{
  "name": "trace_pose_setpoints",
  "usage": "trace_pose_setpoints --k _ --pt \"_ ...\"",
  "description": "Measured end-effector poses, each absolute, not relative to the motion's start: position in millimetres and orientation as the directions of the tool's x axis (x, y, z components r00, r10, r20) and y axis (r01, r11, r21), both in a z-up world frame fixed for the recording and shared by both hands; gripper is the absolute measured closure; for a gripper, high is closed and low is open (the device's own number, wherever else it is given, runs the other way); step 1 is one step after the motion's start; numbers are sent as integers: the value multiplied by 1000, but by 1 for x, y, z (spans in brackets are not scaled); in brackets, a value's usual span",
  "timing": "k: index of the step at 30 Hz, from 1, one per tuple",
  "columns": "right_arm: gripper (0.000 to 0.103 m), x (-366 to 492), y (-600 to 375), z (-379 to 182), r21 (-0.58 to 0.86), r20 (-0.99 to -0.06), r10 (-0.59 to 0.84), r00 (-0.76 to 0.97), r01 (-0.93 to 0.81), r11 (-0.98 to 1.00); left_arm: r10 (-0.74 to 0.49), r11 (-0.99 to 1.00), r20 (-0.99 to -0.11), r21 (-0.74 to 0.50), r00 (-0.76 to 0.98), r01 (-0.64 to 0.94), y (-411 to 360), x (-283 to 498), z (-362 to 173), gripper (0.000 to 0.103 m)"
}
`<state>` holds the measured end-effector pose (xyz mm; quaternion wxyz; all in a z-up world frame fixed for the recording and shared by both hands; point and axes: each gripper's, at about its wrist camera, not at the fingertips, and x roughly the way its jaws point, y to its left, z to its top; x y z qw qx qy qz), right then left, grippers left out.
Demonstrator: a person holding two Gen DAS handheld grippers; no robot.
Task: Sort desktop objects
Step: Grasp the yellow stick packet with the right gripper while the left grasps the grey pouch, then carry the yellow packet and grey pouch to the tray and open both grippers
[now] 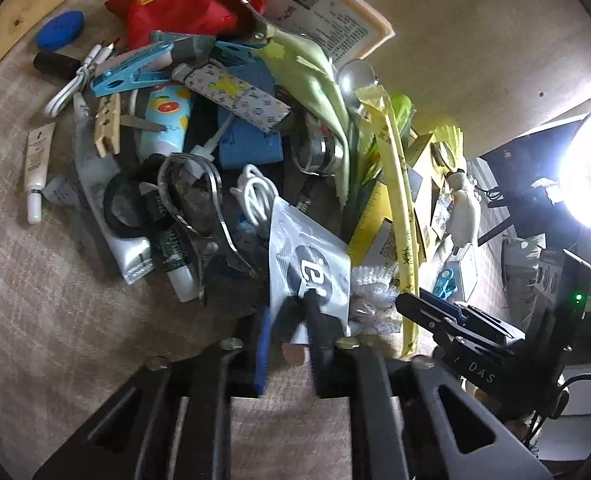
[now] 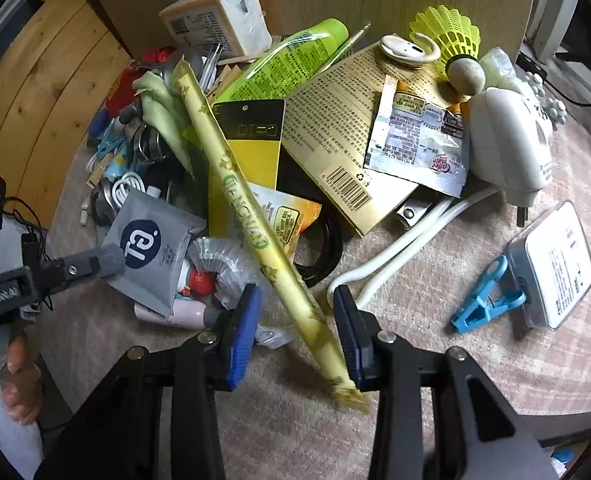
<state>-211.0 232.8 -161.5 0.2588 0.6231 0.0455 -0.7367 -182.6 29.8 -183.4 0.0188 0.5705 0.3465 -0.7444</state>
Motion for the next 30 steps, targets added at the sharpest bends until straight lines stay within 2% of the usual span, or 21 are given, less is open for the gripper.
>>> trace_pose_setpoints --k 2,9,20,30 --pt "83 -210 235 -161 273 -939 -336 -74 432 -859 362 -763 -861 -494 -357 417 32 -183 -181 100" --pt "91 -192 247 -154 313 -926 -372 -70 411 -856 361 -759 -843 -514 -398 400 38 -174 -169 103" --pt "91 -154 300 -132 437 -875 -480 -65 323 -840 361 -773 -817 -532 -451 346 53 -139 -135 103" --pt "91 -95 388 -99 486 -844 -524 -115 250 -838 450 -777 -757 -594 -473 211 103 -118 -93 103"
